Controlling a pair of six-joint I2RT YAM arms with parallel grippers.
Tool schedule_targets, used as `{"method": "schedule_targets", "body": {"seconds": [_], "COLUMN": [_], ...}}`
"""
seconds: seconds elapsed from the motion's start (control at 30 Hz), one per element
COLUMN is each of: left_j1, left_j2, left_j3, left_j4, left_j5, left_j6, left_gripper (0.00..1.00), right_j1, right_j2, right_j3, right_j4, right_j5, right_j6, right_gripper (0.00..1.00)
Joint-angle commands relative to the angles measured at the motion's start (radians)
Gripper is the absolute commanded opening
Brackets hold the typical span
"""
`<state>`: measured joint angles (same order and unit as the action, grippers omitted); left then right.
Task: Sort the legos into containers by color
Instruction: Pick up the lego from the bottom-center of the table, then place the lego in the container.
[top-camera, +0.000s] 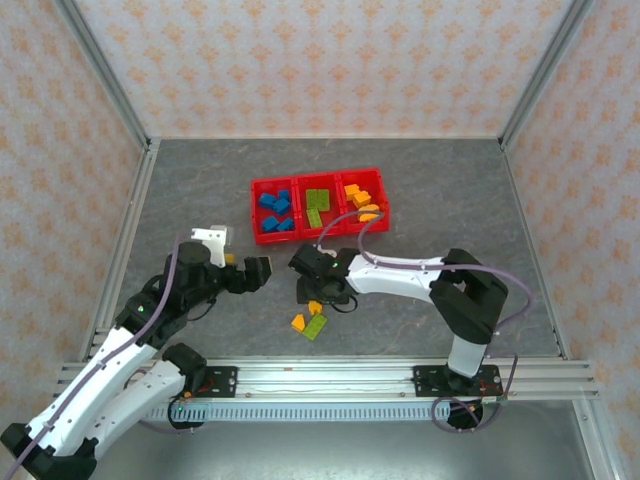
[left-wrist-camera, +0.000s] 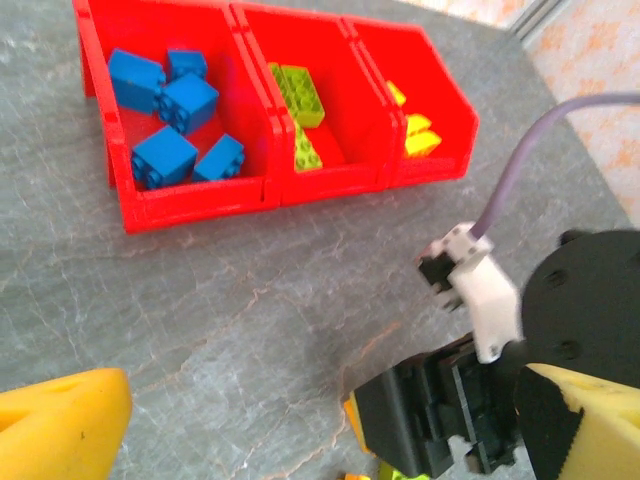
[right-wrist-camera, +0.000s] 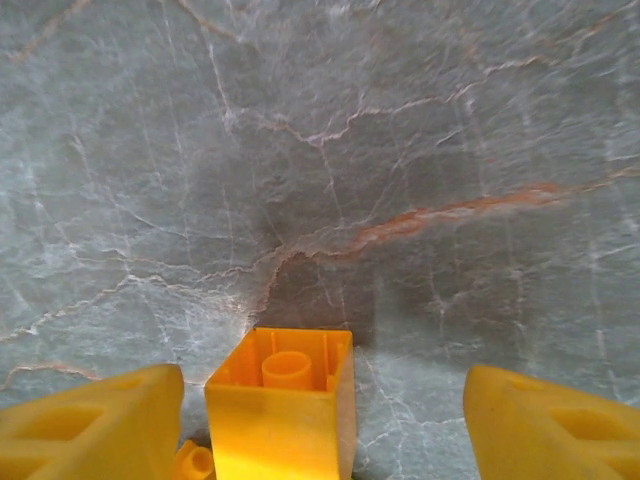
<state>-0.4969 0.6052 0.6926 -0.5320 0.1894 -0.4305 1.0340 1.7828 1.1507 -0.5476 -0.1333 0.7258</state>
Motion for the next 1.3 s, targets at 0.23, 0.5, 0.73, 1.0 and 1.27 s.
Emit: {"method": "schedule_targets", "body": {"seconds": [0.23, 0.5, 0.73, 1.0, 1.27], "left_j1": [-0.004, -0.003, -0.003, -0.003, -0.003], "left_j2": [-0.019, 0.014, 0.022, 0.068, 0.077], "left_j3": [0.001, 0.001, -0.001, -0.003, -0.008], "left_j4": [-0.014, -0.013, -0.007, 0.009, 0.017], "left_j5": [-0.056, -0.05, -0.03, 0.047, 0.077], "left_j6": [-0.022, -0.021, -0.015, 0.009, 0.019], "left_gripper": [0.99, 0.99, 0.99, 0.99, 0.99], "right_j1": [0.008, 0.009, 0.004, -0.161, -0.335], "right_j2": [0.051, 0.019, -0.082, -0.262, -0.274], "right_j3": [-0.01, -0.019, 0.086, 0.137, 0.265], "right_j4": [-0.003, -0.019, -0.102, -0.112, -0.11], "right_j5": [-0.002, 0.026, 0.146, 0.146, 0.175], "right_j6": [-0.015, -0.011, -0.082, -0.264, -0.524], "right_gripper": [0.5, 0.33, 0.28, 0.27, 0.27]}}
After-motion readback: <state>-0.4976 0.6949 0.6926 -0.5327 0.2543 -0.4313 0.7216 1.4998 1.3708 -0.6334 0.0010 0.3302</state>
